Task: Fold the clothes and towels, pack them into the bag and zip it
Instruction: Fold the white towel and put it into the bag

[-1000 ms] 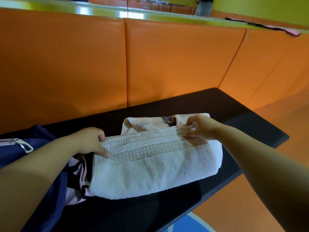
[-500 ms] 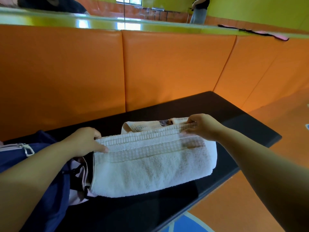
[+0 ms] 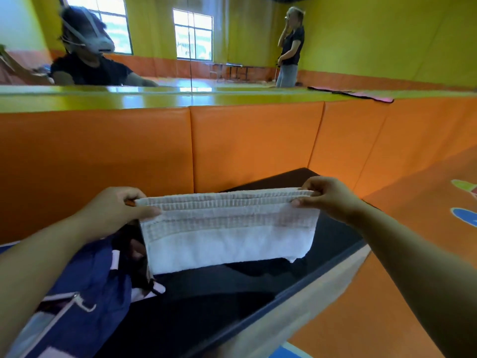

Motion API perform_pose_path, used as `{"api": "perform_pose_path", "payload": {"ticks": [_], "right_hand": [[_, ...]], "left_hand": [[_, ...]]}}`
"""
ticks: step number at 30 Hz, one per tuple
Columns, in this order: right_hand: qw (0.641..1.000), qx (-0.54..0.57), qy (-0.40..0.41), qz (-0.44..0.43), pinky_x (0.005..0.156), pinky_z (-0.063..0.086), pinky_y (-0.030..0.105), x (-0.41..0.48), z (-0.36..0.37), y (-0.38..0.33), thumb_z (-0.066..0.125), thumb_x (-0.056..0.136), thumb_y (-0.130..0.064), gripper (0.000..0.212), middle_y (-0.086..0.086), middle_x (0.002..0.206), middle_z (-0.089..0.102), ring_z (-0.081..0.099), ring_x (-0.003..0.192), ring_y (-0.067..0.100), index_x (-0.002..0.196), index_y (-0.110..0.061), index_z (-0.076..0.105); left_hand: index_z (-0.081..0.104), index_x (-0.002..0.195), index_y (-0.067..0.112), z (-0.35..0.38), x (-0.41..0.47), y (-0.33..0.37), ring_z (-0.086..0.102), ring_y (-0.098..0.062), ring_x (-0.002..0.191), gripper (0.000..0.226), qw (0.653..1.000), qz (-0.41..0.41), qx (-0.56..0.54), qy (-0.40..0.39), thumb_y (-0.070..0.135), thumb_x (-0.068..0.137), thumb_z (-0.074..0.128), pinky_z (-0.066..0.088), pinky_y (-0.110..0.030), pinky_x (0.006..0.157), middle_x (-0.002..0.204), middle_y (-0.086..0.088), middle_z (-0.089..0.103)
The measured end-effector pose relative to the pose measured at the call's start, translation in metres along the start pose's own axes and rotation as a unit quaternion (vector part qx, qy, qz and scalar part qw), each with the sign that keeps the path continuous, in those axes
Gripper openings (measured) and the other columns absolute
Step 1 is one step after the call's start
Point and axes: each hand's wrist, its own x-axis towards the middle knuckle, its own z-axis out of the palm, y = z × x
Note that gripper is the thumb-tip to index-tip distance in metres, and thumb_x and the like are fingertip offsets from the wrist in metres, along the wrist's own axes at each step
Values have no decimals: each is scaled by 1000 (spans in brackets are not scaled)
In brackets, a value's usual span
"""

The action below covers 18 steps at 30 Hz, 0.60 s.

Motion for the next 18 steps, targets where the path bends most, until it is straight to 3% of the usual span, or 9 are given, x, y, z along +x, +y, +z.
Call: {"api": "perform_pose_path", "payload": {"ticks": [3,5,7,10,12,14,18], "right_hand": [[996,93,13,5,56,51,28,-18,-12,-11,77,68,-30,29,4,75,66,64,69,21,78,-12,57],[993,111,13,35,52,48,24,-25,-12,-14,75,75,-23,24,3,78,64,61,69,18,83,-11,56],[993,71,10,94,55,48,26,-29,-4,-15,76,76,-22,25,5,86,63,61,75,19,88,-9,59],[988,-31,41,145,70,57,36,-30,13,-15,80,71,-24,28,8,92,65,63,84,22,89,-10,63],[986,-56,71,143,77,58,42,-34,26,-20,79,69,-25,27,8,92,66,64,84,22,87,-12,63],[987,-65,91,119,76,58,45,-40,39,-29,76,68,-26,25,7,89,66,63,82,22,85,-13,62],[990,-73,108,51,67,56,39,-52,60,-56,72,68,-32,24,2,83,64,62,78,18,83,-18,60]], "left_hand": [[67,80,10,-5,-16,12,67,-23,67,12,995,-10,-94,16,22,80,70,50,-31,58,74,-6,71],[67,82,9,-4,-23,16,62,-15,54,13,992,-31,-121,16,22,81,69,46,-25,50,63,-1,68],[66,85,7,1,-29,18,49,-7,38,15,992,-58,-112,12,22,82,70,35,-17,38,53,2,62],[67,88,8,13,-38,17,54,-17,50,18,988,-103,-116,17,22,79,73,38,-21,45,70,-11,67],[67,88,6,23,-45,20,54,-22,52,18,985,-122,-120,24,21,79,72,39,-23,45,71,-14,66],[67,87,4,34,-52,25,48,-20,44,19,985,-120,-122,27,20,79,72,36,-23,44,65,-14,62],[65,85,2,51,-63,49,49,-10,37,15,989,-71,-123,33,17,82,69,36,-18,38,64,-10,59]]}}
